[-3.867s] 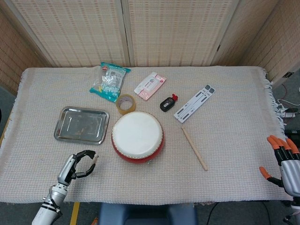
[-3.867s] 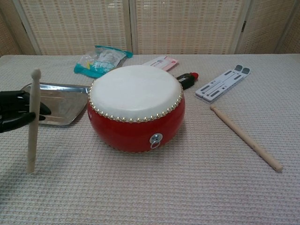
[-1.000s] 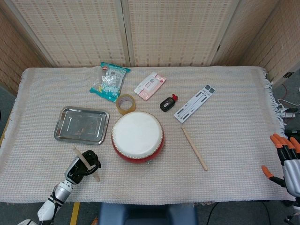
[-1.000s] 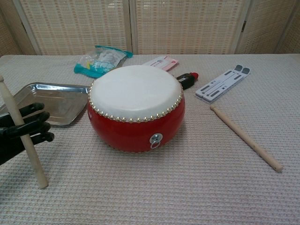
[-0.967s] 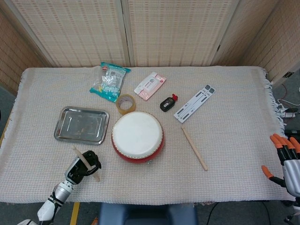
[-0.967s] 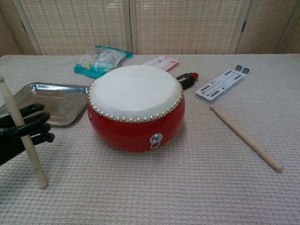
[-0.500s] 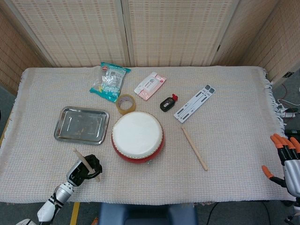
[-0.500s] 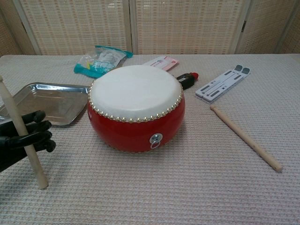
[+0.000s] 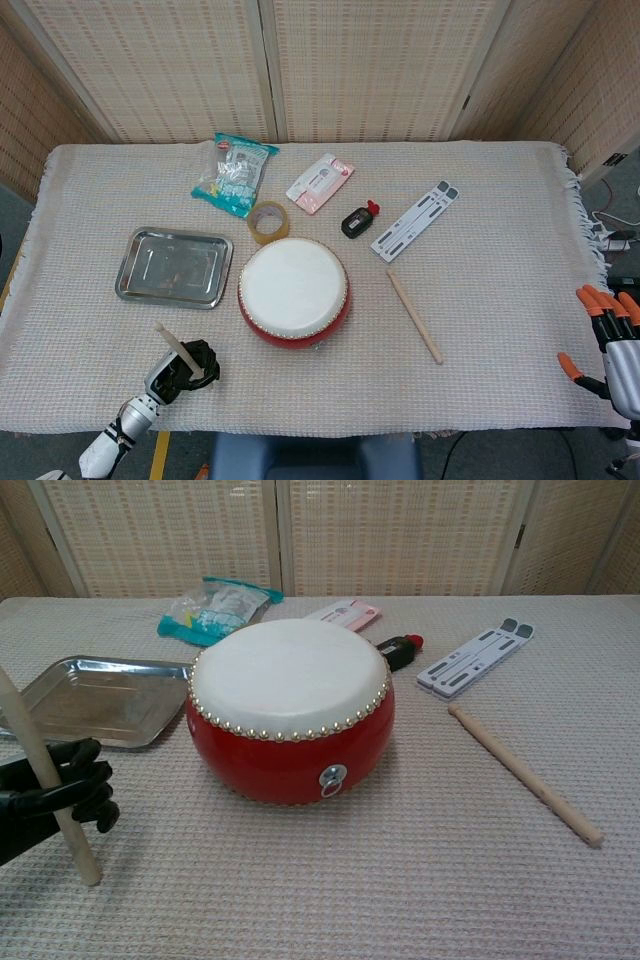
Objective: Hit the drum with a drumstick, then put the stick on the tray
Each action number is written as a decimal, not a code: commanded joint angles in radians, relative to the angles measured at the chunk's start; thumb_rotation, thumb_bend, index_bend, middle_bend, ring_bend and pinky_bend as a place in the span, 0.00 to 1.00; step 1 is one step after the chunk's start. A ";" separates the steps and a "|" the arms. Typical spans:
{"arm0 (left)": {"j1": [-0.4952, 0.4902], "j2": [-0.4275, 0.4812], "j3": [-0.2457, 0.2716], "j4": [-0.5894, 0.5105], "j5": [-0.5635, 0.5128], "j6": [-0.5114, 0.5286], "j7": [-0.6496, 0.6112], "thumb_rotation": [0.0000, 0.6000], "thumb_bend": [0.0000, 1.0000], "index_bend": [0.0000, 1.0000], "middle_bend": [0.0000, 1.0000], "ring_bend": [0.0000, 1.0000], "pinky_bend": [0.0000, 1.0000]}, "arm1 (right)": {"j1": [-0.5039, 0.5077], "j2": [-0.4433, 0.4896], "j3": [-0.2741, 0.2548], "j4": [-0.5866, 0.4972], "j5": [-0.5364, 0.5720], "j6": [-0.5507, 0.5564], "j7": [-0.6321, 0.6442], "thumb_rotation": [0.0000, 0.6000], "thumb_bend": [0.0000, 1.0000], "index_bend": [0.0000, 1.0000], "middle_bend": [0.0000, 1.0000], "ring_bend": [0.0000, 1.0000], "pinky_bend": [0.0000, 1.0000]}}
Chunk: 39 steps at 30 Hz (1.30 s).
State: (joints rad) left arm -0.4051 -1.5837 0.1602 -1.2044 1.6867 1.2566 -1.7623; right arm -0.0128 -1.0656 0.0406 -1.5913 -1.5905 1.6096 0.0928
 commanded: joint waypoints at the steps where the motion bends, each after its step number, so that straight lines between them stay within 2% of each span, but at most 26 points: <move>1: 0.002 -0.008 0.008 0.011 0.001 0.000 0.009 0.89 0.22 0.66 0.70 0.67 0.56 | -0.001 0.000 0.000 -0.001 0.000 0.001 -0.002 1.00 0.25 0.00 0.05 0.00 0.00; 24: 0.007 -0.042 0.049 0.063 0.007 -0.005 0.041 0.89 0.22 0.76 0.78 0.74 0.57 | -0.001 -0.001 0.000 -0.010 -0.005 0.004 -0.013 1.00 0.25 0.00 0.05 0.00 0.00; 29: 0.007 -0.046 0.050 0.066 0.006 -0.003 0.059 0.90 0.22 0.80 0.84 0.79 0.63 | -0.002 -0.001 0.000 -0.011 -0.006 0.005 -0.014 1.00 0.25 0.00 0.05 0.00 0.00; 32: 0.008 -0.046 0.050 0.064 0.006 -0.001 0.071 0.93 0.22 0.81 0.87 0.81 0.67 | -0.002 -0.002 0.000 -0.011 -0.006 0.005 -0.015 1.00 0.25 0.00 0.05 0.00 0.00; 39: 0.010 -0.051 0.050 0.065 -0.001 -0.001 0.081 0.96 0.22 0.83 0.89 0.84 0.77 | -0.001 -0.002 0.001 -0.013 -0.008 0.007 -0.019 1.00 0.25 0.00 0.05 0.00 0.00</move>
State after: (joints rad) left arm -0.3948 -1.6347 0.2101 -1.1394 1.6858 1.2555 -1.6816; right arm -0.0142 -1.0676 0.0414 -1.6039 -1.5980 1.6167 0.0743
